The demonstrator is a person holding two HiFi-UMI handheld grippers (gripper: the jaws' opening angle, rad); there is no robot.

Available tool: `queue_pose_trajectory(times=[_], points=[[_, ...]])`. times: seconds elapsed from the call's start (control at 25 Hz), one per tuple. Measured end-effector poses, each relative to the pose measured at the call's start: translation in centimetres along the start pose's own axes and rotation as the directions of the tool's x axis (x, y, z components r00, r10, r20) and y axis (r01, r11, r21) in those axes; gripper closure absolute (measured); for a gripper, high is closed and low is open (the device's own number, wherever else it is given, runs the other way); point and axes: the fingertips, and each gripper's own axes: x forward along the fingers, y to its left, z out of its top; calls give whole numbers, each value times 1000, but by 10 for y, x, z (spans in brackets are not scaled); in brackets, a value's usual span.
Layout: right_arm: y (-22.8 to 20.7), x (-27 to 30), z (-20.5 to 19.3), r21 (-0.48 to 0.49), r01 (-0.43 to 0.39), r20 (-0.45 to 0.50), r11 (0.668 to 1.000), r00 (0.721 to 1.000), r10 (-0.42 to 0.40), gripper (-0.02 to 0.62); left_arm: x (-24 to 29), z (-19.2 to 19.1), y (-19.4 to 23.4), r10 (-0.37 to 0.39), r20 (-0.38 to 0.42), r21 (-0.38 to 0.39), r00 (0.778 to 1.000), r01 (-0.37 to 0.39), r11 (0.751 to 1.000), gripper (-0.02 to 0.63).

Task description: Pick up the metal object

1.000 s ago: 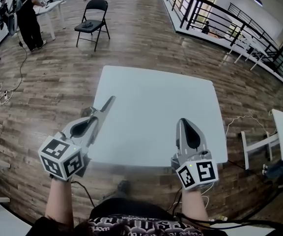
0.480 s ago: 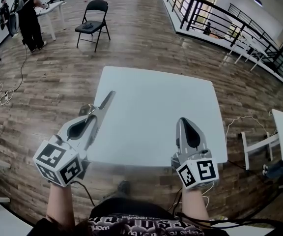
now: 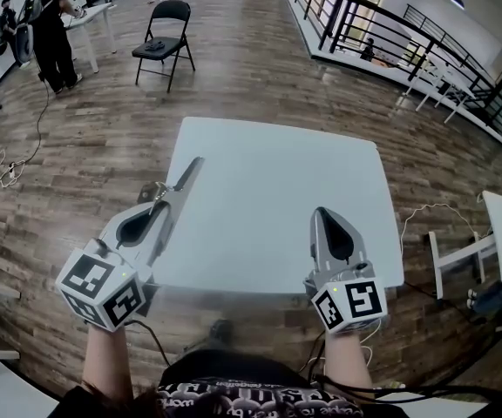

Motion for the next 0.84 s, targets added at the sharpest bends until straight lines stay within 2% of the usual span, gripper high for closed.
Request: queue_pose_trajectory(times=[0.84], points=[[-7,-4,3,4,8,11,1000,1000,-8,586,0,2,-3,5,1,-8,1000,-5,1000,604]])
